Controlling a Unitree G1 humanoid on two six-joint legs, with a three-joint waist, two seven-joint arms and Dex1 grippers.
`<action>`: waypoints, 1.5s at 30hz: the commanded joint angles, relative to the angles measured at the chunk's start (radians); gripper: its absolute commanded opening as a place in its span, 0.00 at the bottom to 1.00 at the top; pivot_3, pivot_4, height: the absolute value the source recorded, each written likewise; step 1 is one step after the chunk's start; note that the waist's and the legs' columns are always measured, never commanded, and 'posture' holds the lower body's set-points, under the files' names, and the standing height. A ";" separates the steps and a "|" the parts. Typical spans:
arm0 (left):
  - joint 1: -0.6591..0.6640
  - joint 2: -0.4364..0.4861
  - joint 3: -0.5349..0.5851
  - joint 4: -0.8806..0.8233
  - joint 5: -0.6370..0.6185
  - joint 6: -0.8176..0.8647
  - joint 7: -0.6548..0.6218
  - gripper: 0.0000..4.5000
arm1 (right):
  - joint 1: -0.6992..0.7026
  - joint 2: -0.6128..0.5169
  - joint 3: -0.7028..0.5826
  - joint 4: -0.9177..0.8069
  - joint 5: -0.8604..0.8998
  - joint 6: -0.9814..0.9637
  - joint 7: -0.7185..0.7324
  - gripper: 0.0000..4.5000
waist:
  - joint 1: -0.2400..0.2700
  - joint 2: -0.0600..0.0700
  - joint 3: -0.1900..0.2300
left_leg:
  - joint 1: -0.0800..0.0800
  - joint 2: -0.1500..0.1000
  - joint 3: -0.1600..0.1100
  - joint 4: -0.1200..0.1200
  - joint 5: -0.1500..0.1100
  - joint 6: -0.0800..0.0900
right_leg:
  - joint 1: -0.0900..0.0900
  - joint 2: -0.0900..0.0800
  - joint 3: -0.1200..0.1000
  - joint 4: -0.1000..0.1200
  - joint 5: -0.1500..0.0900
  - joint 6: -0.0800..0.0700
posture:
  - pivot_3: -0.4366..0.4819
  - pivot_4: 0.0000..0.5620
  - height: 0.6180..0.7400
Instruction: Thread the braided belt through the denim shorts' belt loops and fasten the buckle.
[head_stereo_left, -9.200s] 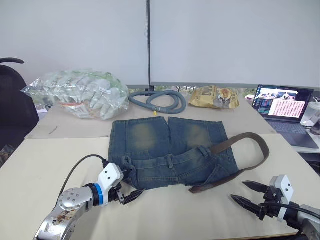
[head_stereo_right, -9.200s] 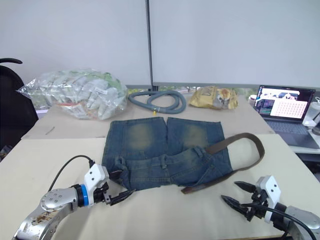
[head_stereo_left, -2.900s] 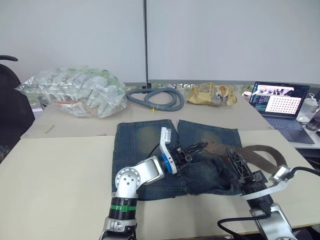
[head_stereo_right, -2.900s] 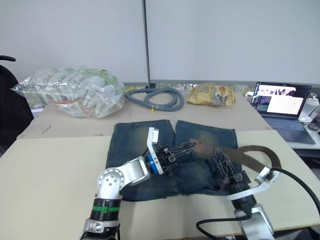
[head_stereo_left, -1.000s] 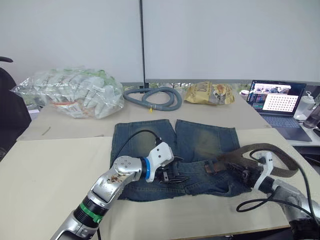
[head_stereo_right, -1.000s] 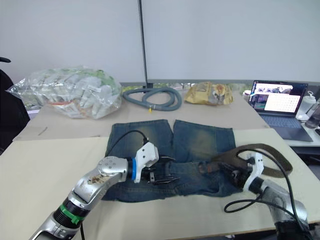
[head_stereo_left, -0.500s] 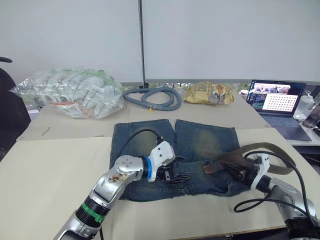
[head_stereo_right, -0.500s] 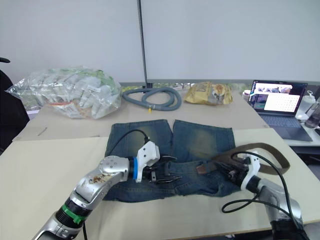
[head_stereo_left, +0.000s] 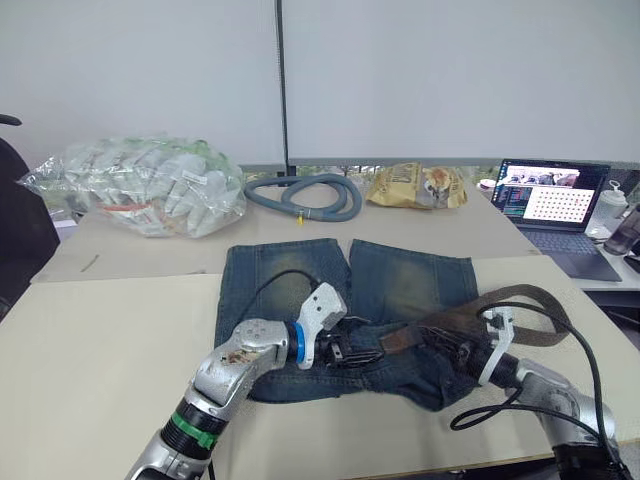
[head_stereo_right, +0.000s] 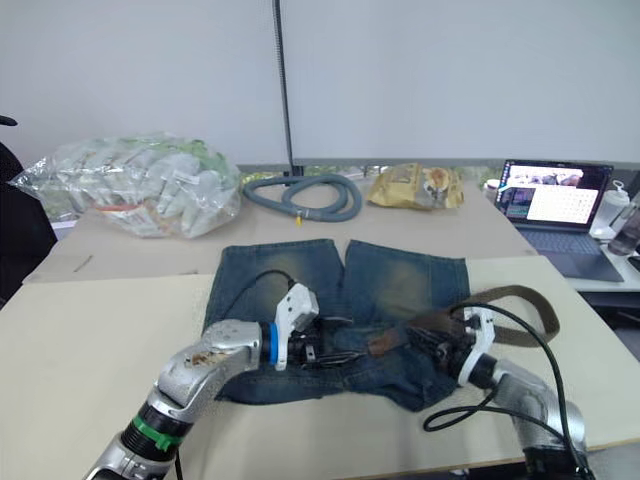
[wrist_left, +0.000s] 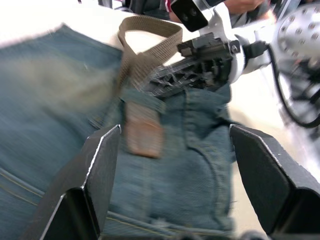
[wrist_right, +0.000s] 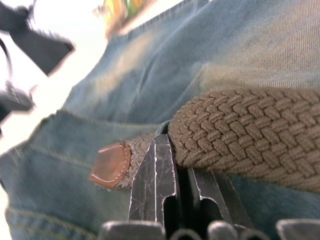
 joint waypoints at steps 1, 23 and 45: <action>0.002 -0.043 0.065 0.034 -0.054 0.056 0.048 0.82 | 0.002 0.023 -0.074 -0.052 0.130 0.064 0.010 0.00 | 0.003 0.000 0.000 | 0.000 0.000 0.000 0.000 0.000 0.000 | 0.000 0.000 0.000 0.000 0.000 0.000 | 0.48 0.27 1.00; -0.008 -0.256 0.150 0.056 -0.200 0.234 0.188 0.42 | 0.029 0.044 -0.076 -0.108 0.166 0.075 0.004 0.00 | 0.005 0.000 0.000 | 0.000 -0.001 0.000 0.000 0.000 0.000 | 0.000 0.000 0.000 0.000 0.000 0.000 | 0.48 0.27 1.00; -0.024 -0.279 0.138 0.124 -0.151 0.192 0.239 0.53 | 0.037 0.053 -0.085 -0.122 0.165 0.070 -0.001 0.00 | 0.005 0.000 0.000 | -0.001 -0.001 0.000 0.000 -0.001 -0.002 | 0.000 0.000 0.000 -0.001 0.000 0.000 | 0.48 0.27 1.00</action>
